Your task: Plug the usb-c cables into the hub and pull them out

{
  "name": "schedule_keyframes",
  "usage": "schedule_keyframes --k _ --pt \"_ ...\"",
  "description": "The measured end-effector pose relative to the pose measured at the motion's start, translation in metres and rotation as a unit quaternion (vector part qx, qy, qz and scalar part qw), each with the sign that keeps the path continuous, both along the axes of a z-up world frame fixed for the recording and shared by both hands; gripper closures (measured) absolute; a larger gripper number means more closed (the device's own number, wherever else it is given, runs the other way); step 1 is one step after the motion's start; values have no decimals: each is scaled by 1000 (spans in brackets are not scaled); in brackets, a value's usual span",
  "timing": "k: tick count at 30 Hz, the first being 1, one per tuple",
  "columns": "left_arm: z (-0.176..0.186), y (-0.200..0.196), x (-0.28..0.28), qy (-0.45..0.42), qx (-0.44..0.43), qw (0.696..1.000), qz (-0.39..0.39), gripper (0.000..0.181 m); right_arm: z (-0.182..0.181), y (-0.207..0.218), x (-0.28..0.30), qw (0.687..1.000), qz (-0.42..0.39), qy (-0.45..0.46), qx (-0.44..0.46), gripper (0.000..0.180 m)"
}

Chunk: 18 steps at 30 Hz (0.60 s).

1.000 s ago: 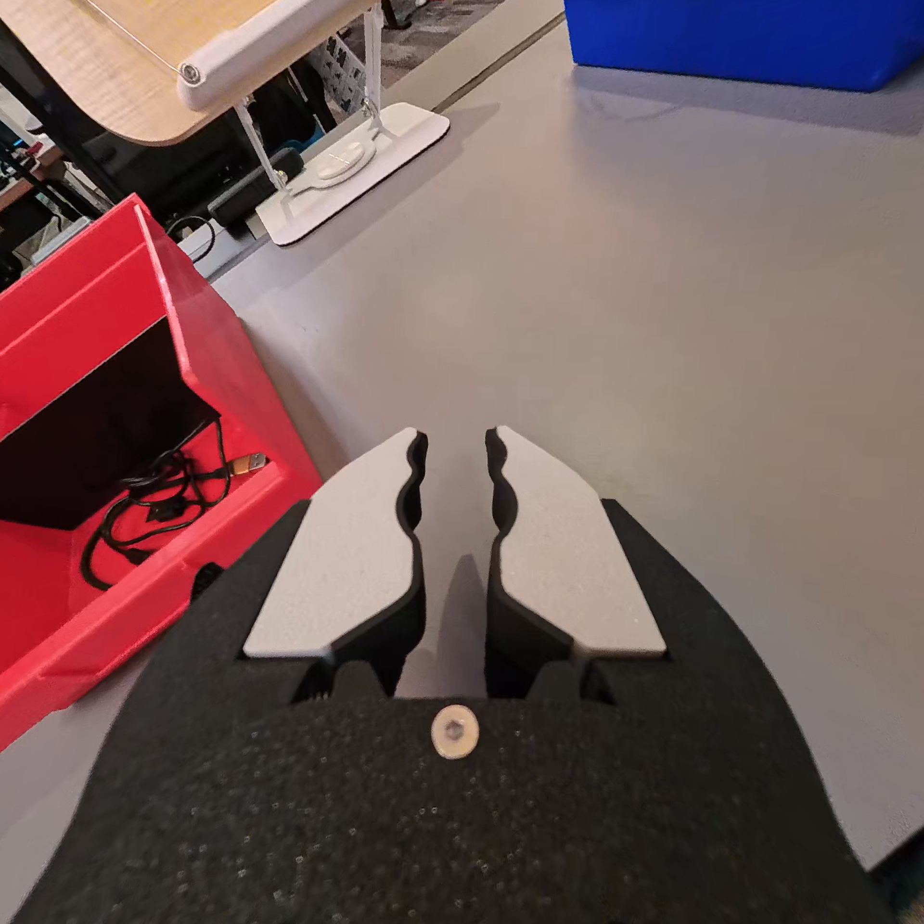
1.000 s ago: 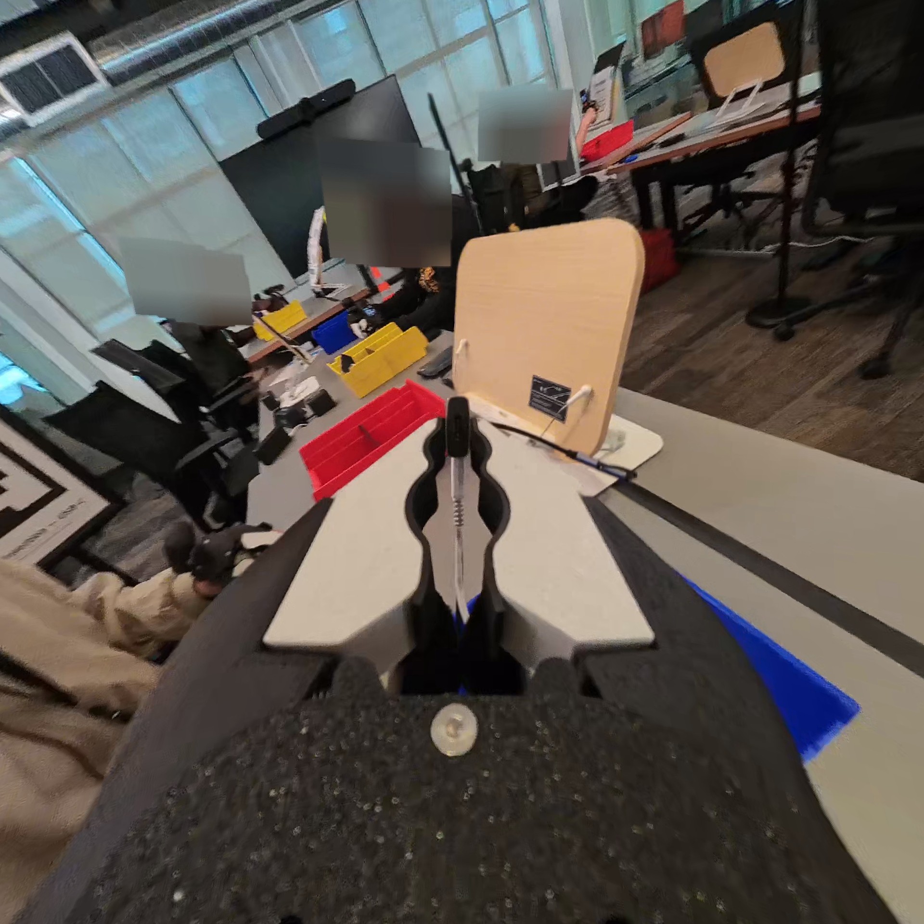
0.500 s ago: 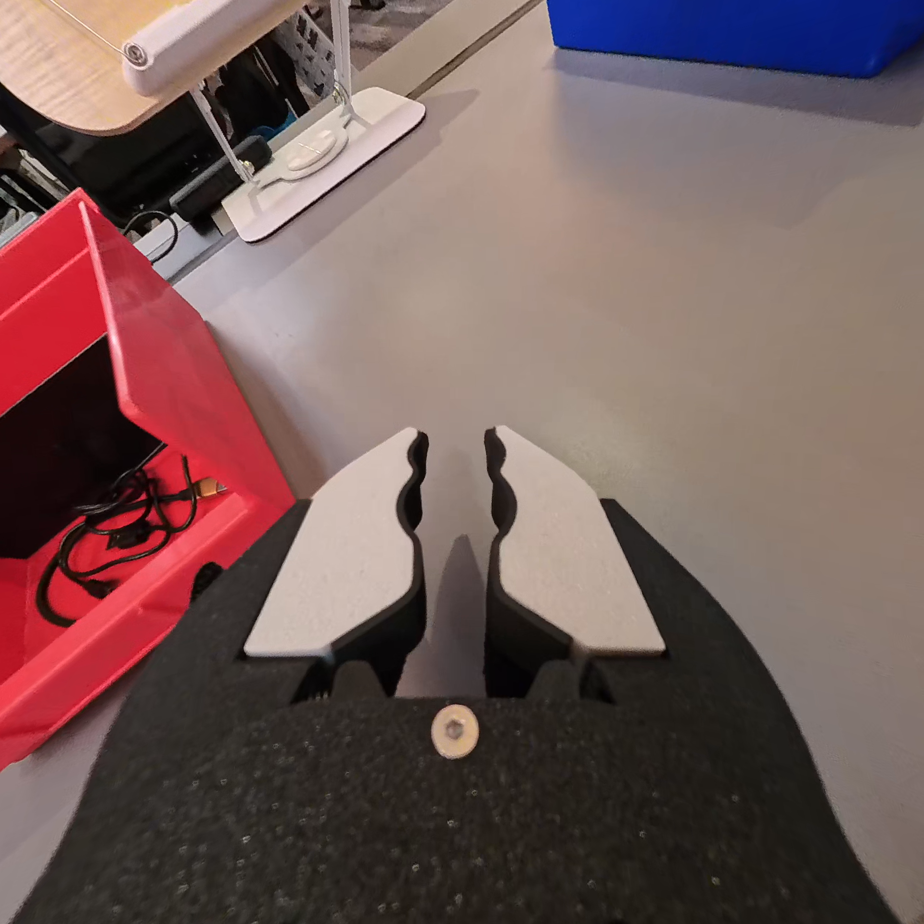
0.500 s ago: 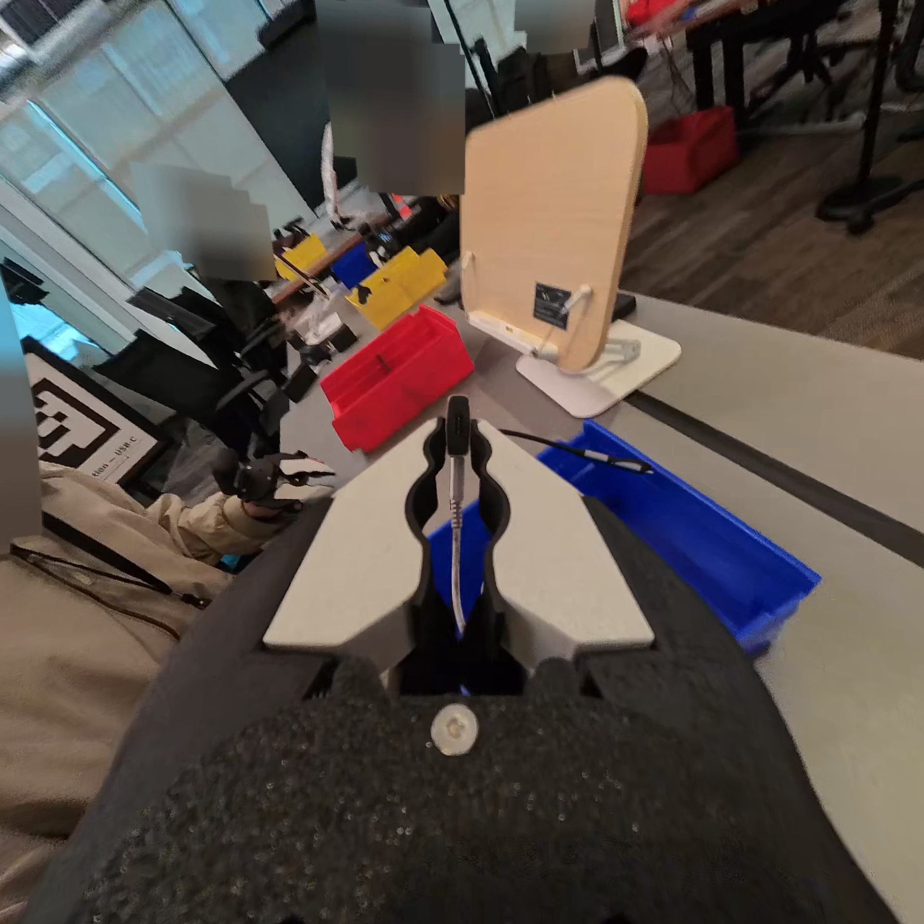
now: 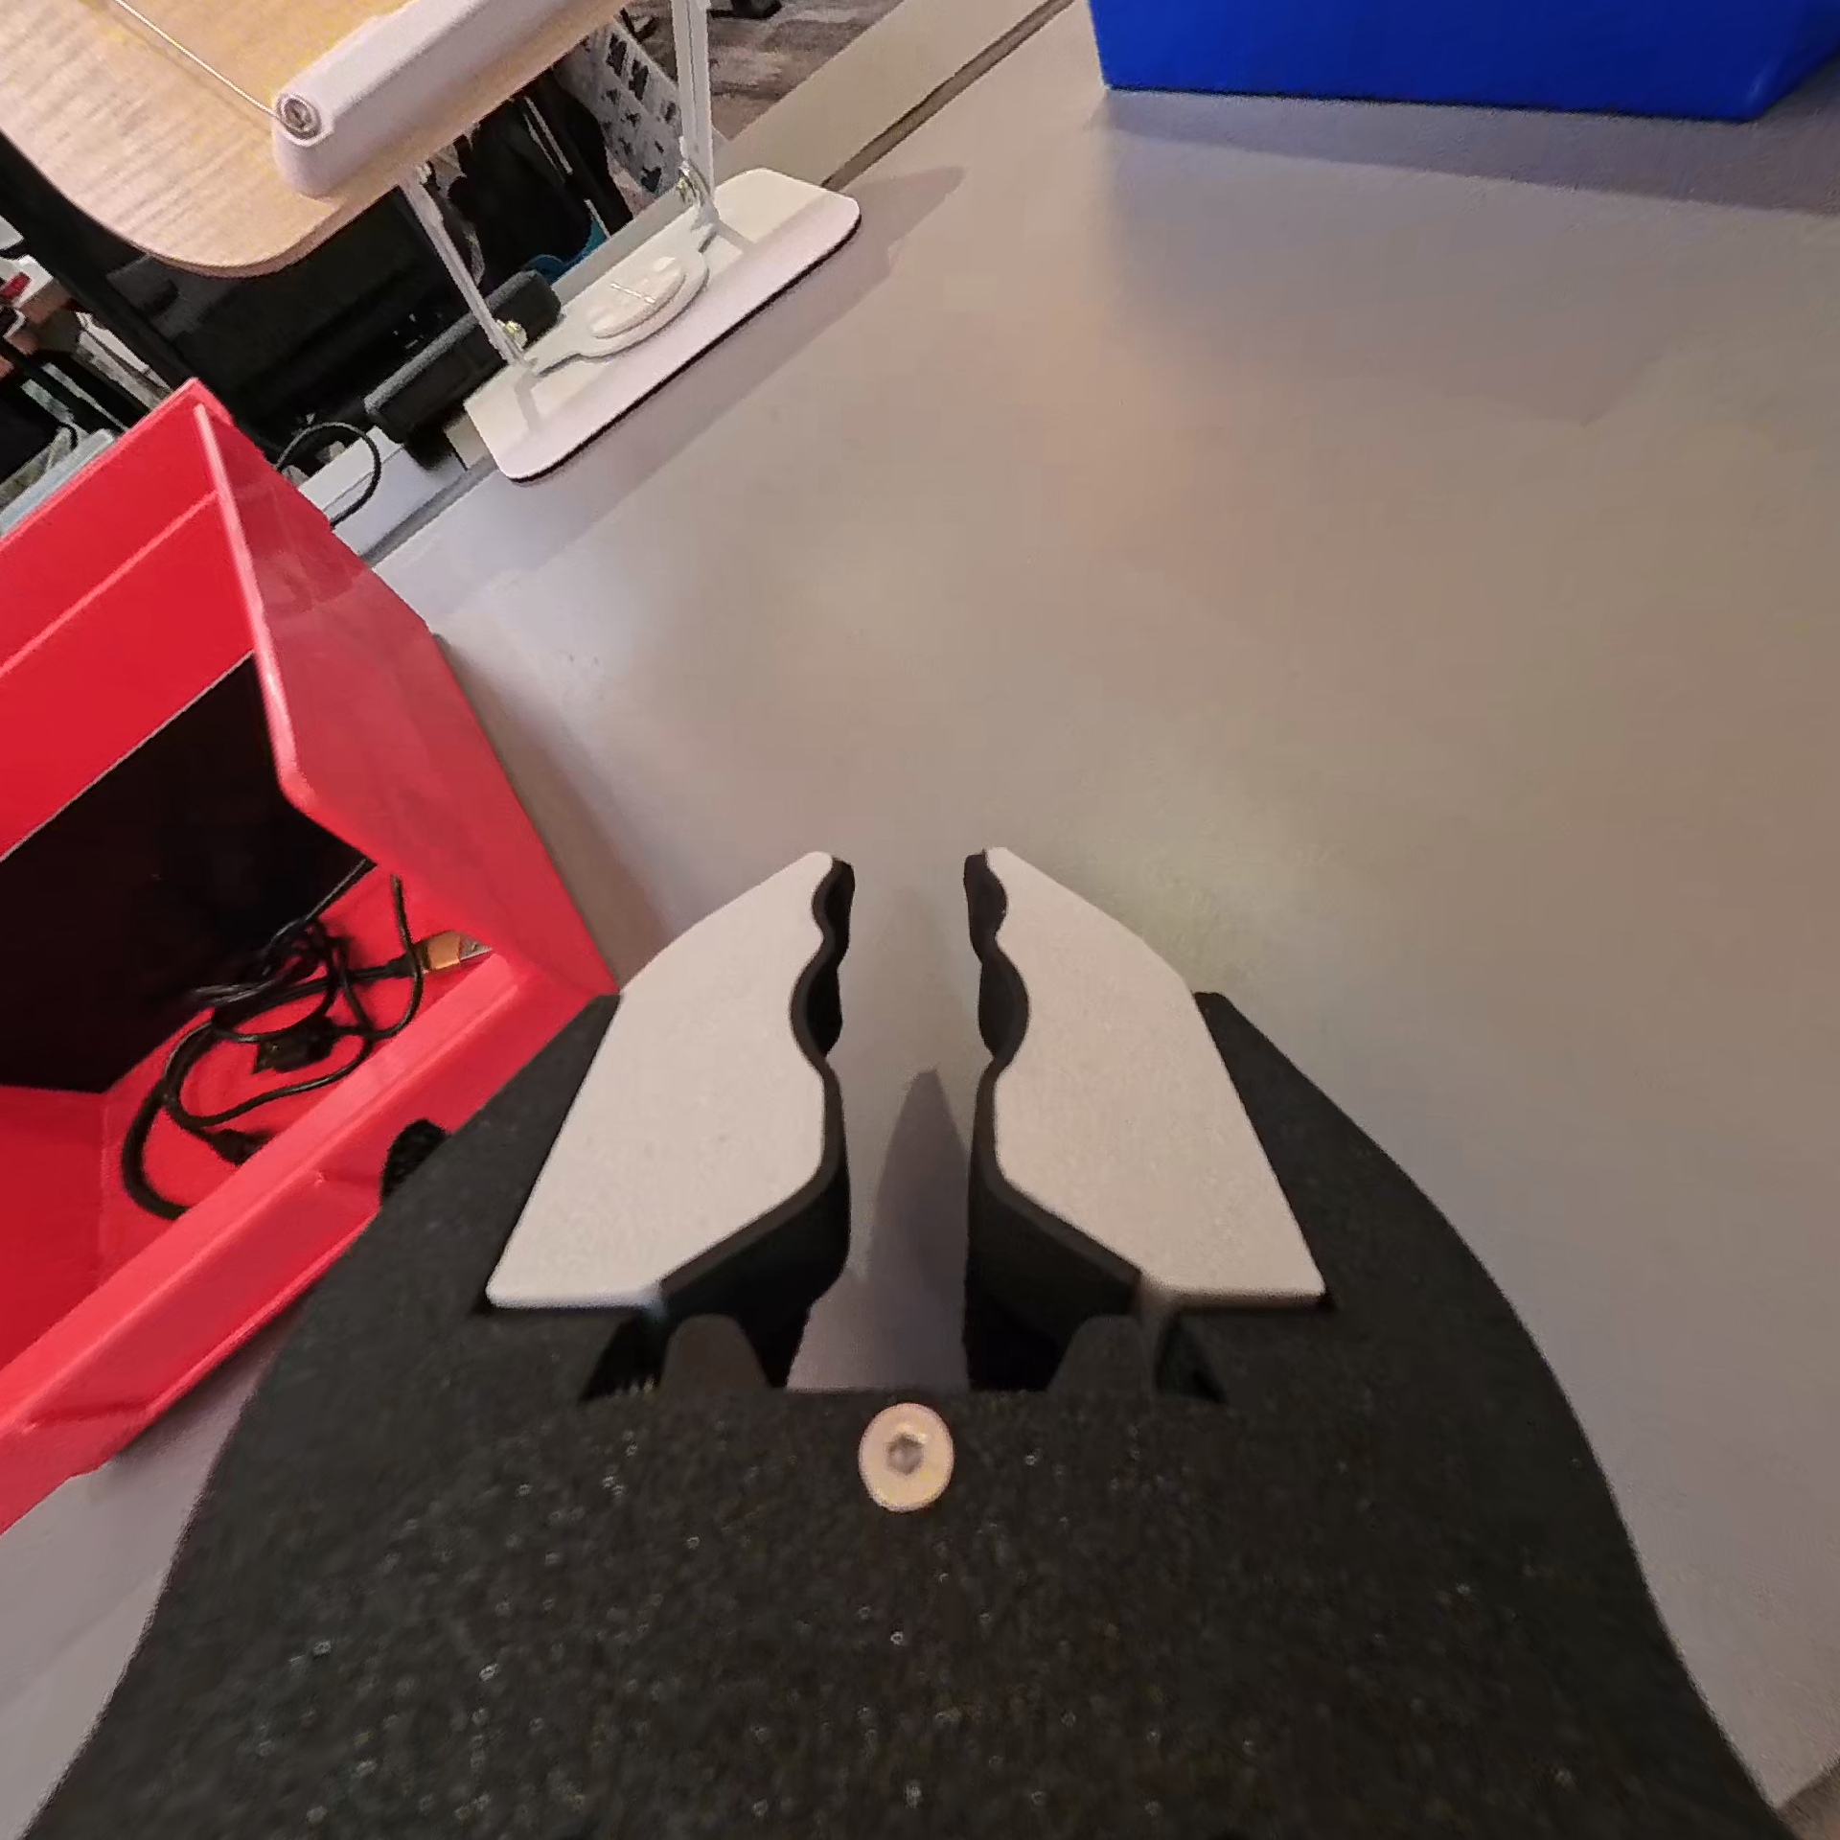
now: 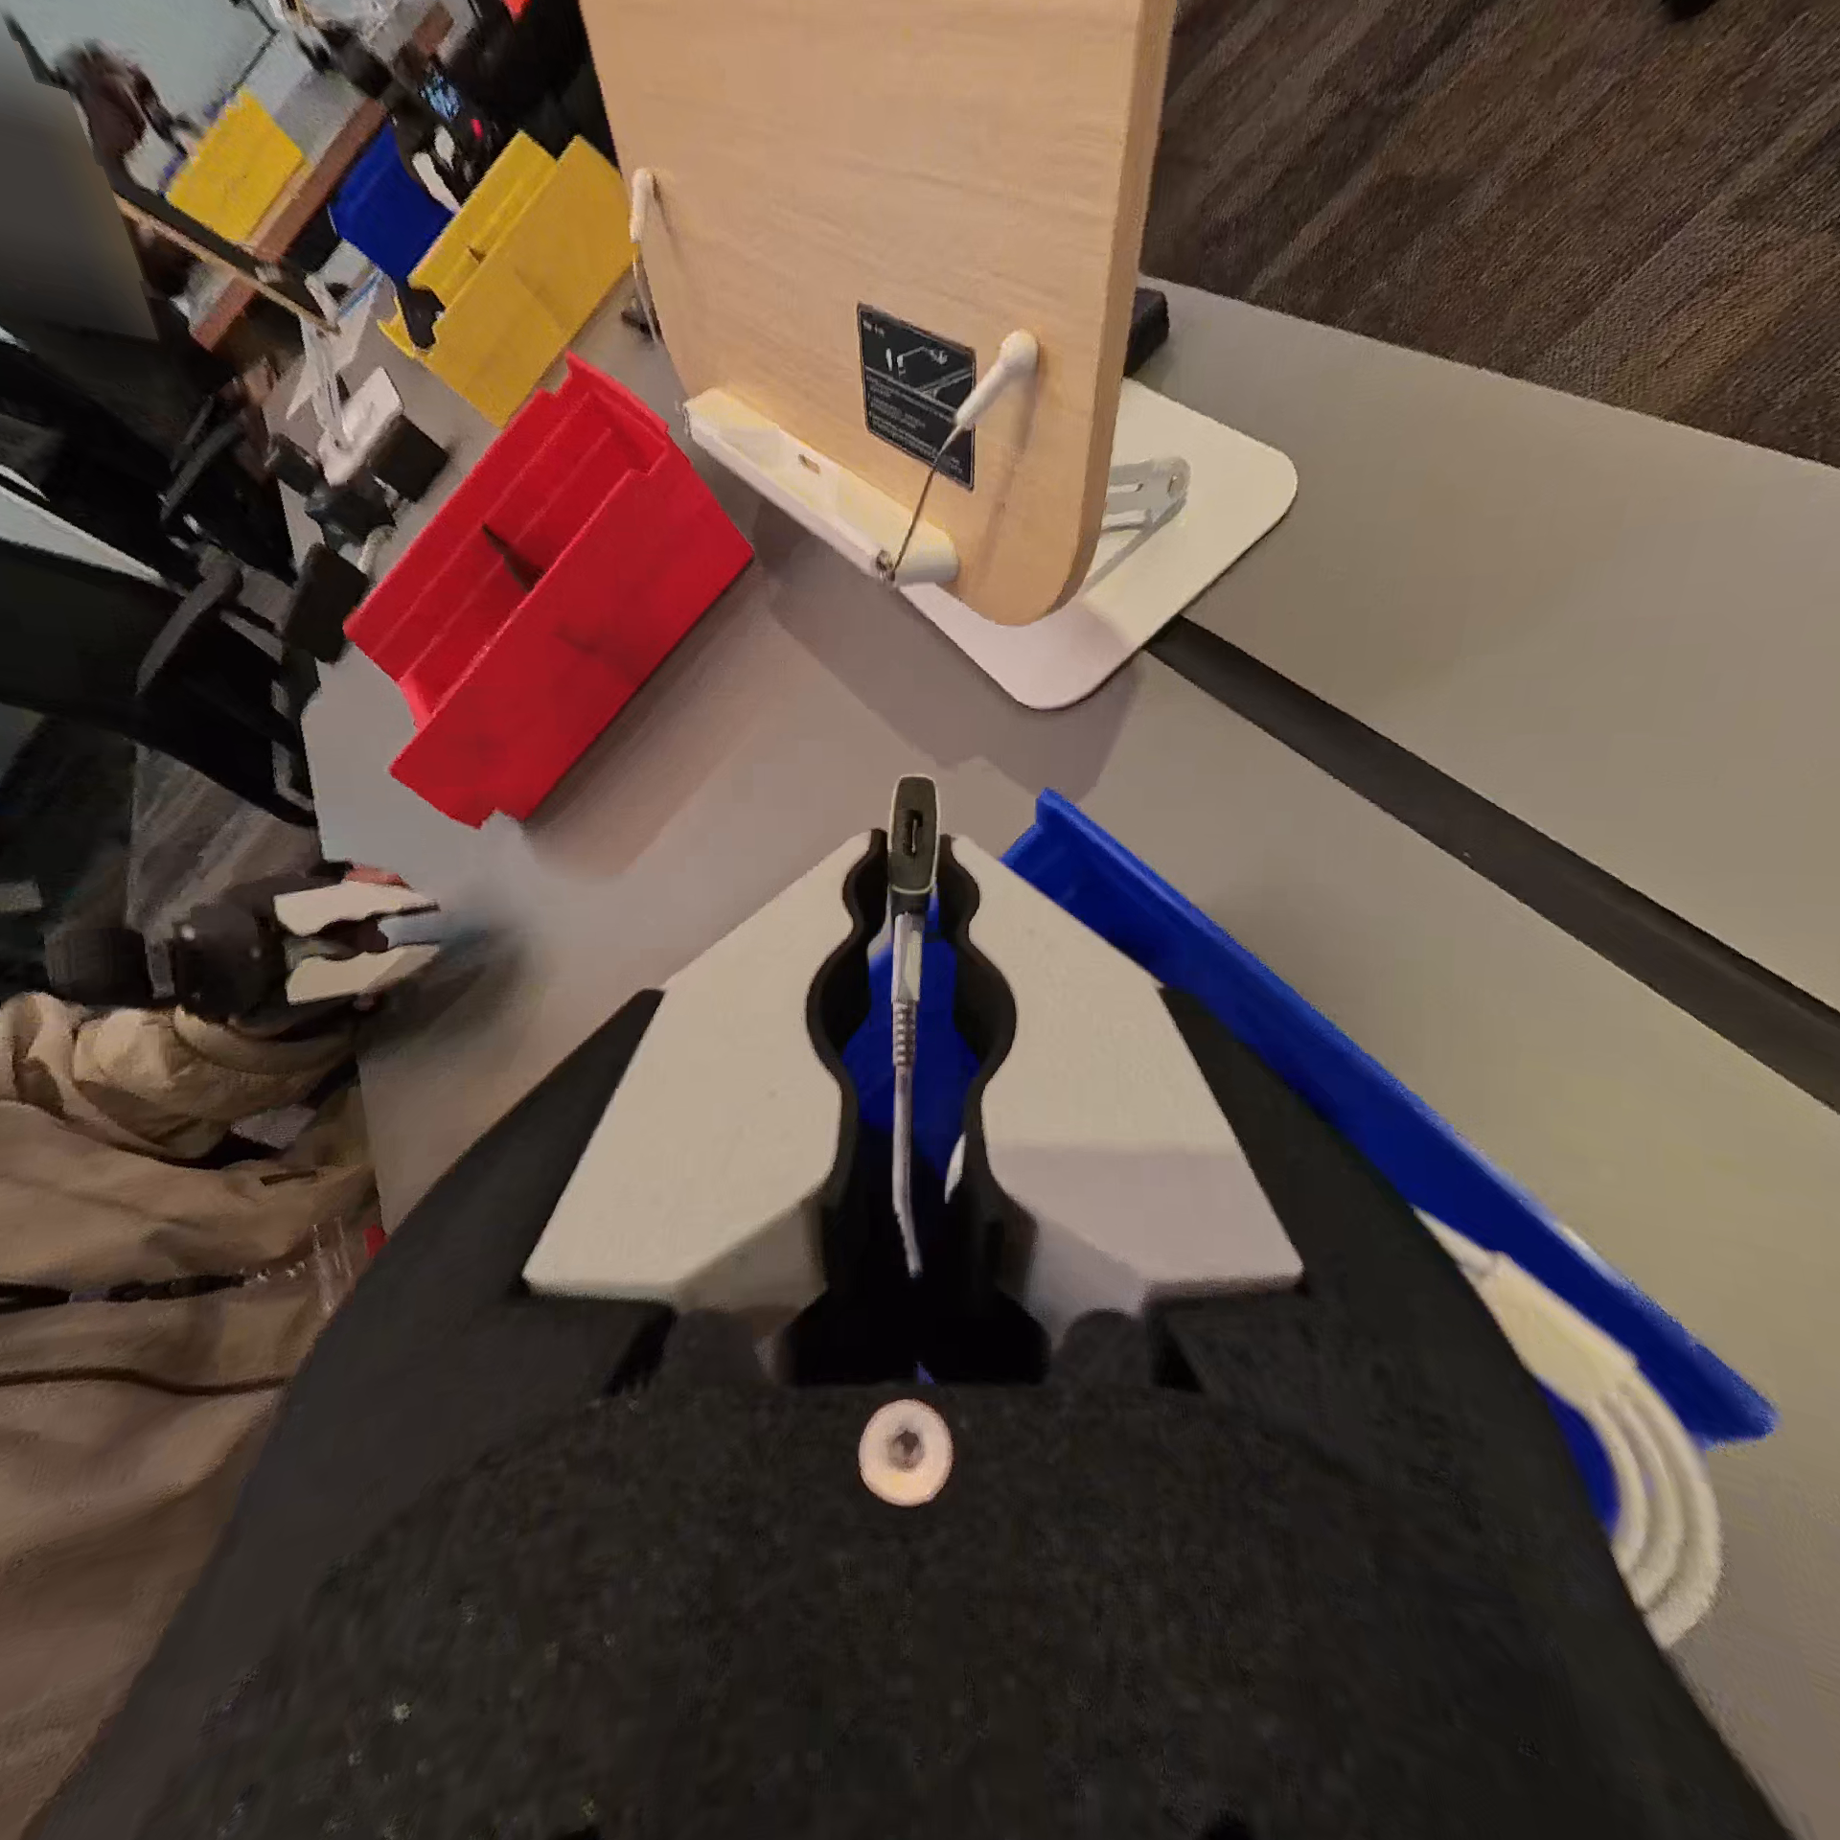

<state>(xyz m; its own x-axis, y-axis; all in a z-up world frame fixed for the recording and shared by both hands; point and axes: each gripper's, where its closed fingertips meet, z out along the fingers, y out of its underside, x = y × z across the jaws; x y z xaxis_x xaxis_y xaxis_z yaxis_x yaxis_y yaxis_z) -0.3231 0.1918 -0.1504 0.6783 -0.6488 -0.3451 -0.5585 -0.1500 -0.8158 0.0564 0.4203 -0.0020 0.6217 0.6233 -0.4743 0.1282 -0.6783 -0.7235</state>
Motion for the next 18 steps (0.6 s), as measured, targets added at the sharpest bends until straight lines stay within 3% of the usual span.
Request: schedule_keyframes --k 8,13,18 --pt "5 -3 -11 5 13 1000 6 159 -27 0 31 989 -89 113 -35 170" --pt "4 -4 -7 7 12 1000 -2 159 -93 -21 74 988 -115 -63 -80 168" --pt "1 -6 -1 17 11 1000 -10 159 -122 -27 89 962 -106 -244 -68 162"
